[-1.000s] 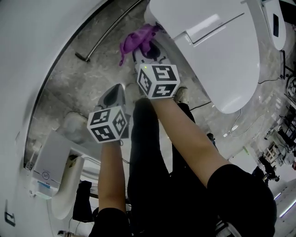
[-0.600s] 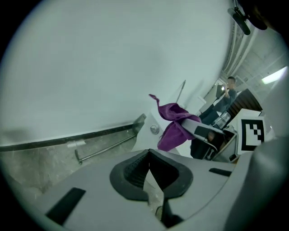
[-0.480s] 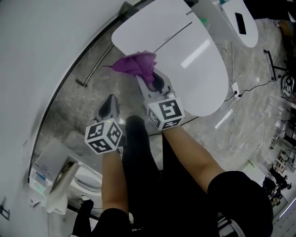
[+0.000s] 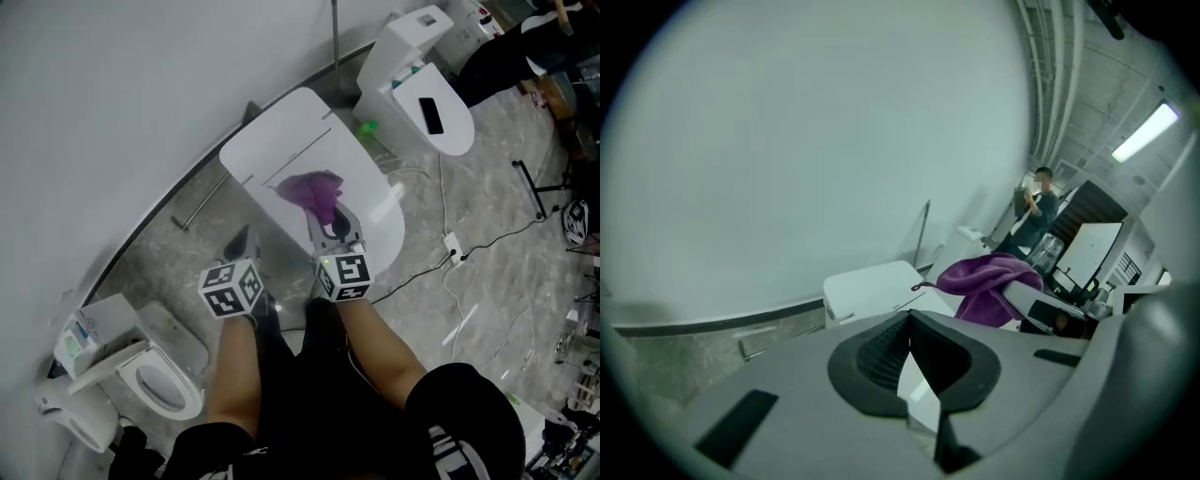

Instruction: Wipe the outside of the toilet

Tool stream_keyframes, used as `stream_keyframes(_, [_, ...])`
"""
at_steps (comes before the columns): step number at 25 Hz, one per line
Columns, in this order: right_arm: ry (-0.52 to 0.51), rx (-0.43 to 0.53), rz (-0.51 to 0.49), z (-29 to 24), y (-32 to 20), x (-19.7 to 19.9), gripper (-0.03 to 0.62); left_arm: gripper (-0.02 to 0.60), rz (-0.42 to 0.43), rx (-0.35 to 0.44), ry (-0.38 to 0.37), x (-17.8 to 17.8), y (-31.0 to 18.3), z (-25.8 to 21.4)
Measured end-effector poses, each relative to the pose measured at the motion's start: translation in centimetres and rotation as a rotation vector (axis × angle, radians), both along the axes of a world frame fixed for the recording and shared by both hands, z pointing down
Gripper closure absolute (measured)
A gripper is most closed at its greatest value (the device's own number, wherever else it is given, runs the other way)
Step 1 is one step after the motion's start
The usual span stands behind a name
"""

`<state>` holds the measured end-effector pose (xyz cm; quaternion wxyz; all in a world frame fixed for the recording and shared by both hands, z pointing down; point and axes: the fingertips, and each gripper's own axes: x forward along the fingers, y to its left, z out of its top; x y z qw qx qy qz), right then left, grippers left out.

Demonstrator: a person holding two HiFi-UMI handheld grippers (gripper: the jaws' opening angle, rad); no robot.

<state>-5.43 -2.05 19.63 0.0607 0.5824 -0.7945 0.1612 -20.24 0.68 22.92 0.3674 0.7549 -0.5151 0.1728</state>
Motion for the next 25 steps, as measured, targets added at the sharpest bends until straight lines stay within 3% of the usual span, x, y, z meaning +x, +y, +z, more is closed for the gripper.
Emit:
stream_keyframes(5, [0.007, 0.045, 0.03, -7.3, 2.4, 6.4, 0.484, 0.571, 0.018, 0.081, -0.016, 5.9, 1.4, -8.0])
stream_keyframes(13, [-0.015, 0.155, 0.03, -19.2, 3.7, 12.0, 0.484, 0.571, 0.119, 0.195, -0.045, 13.6, 1.8, -19.2])
stream_keyframes(18, [-0.029, 0.215, 0.063, -23.7, 3.4, 13.1, 0.484, 0.571, 0.179, 0.292, -0.086, 14.7, 0.1, -24.4])
stream_keyframes(25, [-0.013, 0.293, 0.046, -29.2, 2.0, 10.9, 0.484, 0.571, 0.228, 0.331, -0.09, 13.8, -1.3, -28.0])
